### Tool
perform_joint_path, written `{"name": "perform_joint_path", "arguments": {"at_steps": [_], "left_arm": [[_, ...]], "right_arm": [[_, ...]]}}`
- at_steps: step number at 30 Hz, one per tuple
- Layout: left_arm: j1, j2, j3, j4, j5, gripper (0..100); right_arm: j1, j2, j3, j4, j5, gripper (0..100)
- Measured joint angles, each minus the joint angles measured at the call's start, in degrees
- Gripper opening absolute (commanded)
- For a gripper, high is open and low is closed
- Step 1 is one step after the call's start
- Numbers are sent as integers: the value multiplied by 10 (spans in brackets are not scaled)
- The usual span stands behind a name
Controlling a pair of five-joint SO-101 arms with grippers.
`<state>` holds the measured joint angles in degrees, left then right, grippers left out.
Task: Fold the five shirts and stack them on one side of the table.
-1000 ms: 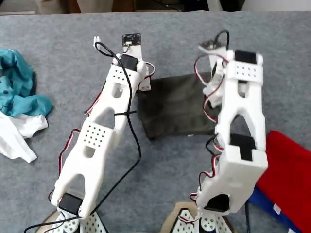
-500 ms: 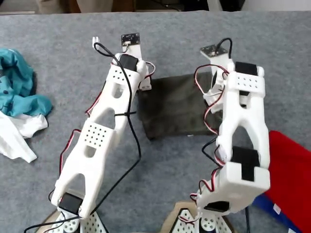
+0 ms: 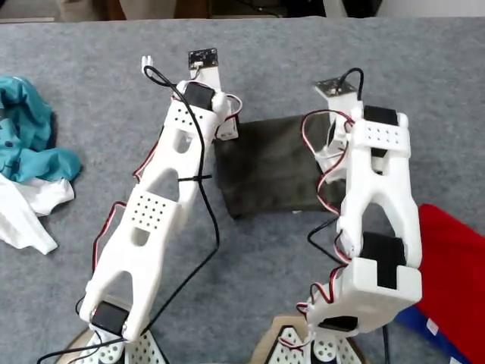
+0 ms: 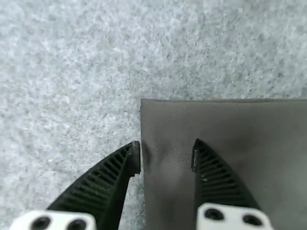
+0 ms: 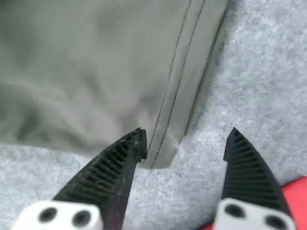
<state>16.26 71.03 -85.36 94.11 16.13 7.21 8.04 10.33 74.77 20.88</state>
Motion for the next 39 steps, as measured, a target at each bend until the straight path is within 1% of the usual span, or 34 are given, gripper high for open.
{"name": "perform_joint_path", "arguments": {"at_steps": [5,9,11,16,19,21,33,39], "left_arm": [[0,12,-2,0,-18,188],[0,38,-4,-7,-23,188],[-3,46,-15,-13,-23,154],[-2,47,-20,-34,-23,31],[-2,47,-20,-40,-22,20],[0,47,-20,-42,-22,20],[2,47,-20,-44,-20,19],[2,36,-19,-28,21,19]], "right_arm": [[0,83,-7,-23,-13,267],[-1,172,-67,-23,-12,263],[-2,204,-98,-14,-11,255],[-4,234,-142,8,-11,113],[-6,237,-147,8,-11,36],[-7,239,-149,8,-11,2],[-6,232,-153,8,-11,4],[-7,171,-151,44,-26,4]]}}
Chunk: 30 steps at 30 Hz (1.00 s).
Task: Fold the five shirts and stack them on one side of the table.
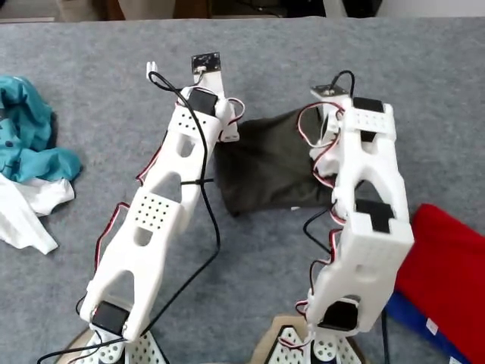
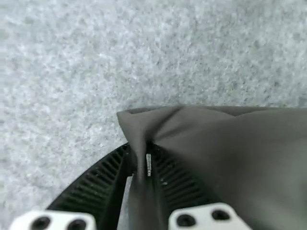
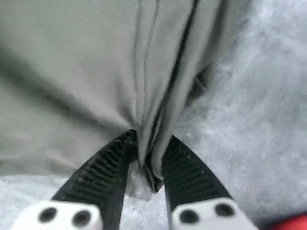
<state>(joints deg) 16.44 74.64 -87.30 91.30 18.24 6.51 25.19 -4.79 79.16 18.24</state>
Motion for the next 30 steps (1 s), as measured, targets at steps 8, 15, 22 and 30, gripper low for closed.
{"name": "perform_joint_path", "arguments": {"at_steps": [8,15,22,30], "left_arm": [[22,-82,1,33,11,19],[82,-175,1,45,11,19],[171,-212,1,13,17,19],[264,-212,1,-59,18,19]], "right_arm": [[-4,-154,0,70,-1,4],[38,-265,1,120,0,4],[178,-357,56,144,63,4],[360,-453,106,142,140,4]]}}
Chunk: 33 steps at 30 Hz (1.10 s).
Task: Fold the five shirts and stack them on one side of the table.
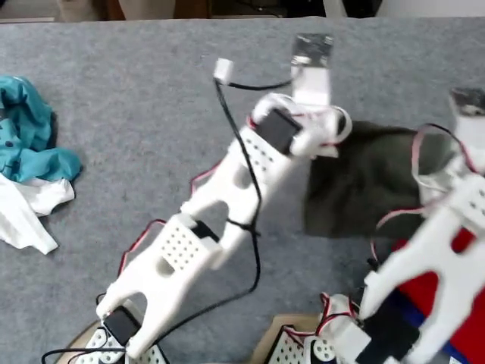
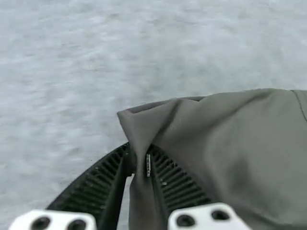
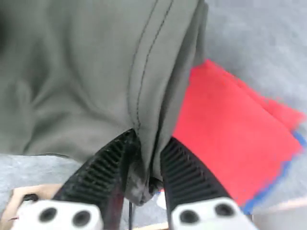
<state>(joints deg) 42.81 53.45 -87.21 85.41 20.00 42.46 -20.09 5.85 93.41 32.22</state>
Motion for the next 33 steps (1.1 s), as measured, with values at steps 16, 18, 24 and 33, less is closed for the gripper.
{"name": "perform_joint_path", "arguments": {"at_steps": [16,18,24,33], "left_arm": [[156,0,168,-207,0,23],[158,0,176,-220,0,24],[158,0,197,-226,1,111],[156,-2,198,-199,-1,166]], "right_arm": [[354,-11,83,-127,152,4],[373,-11,94,-140,159,4],[386,-11,99,-151,162,70],[395,-15,98,-153,162,432]]}}
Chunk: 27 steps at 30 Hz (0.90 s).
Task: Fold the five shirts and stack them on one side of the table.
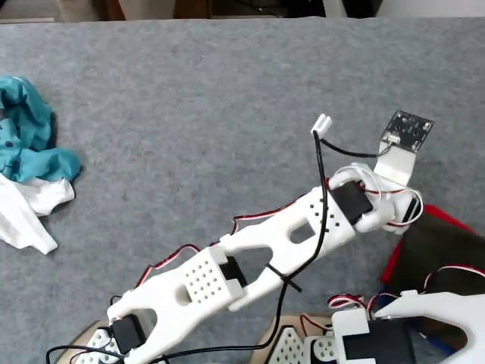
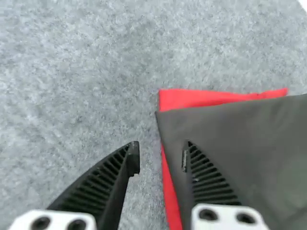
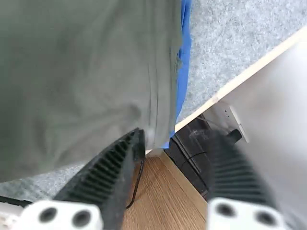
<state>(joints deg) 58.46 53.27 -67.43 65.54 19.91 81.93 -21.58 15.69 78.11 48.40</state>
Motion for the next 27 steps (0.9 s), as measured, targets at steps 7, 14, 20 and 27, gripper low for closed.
{"name": "perform_joint_path", "arguments": {"at_steps": [7,14,20,27], "left_arm": [[-39,0,-81,84,-1,160],[-149,0,-192,219,-56,160],[-320,0,-208,333,-110,112],[-573,-2,-225,347,-145,19]], "right_arm": [[-4,-62,0,26,0,376],[-108,-117,0,72,-21,2],[-263,-124,-1,102,-95,34],[-495,-124,-1,158,-164,34]]}}
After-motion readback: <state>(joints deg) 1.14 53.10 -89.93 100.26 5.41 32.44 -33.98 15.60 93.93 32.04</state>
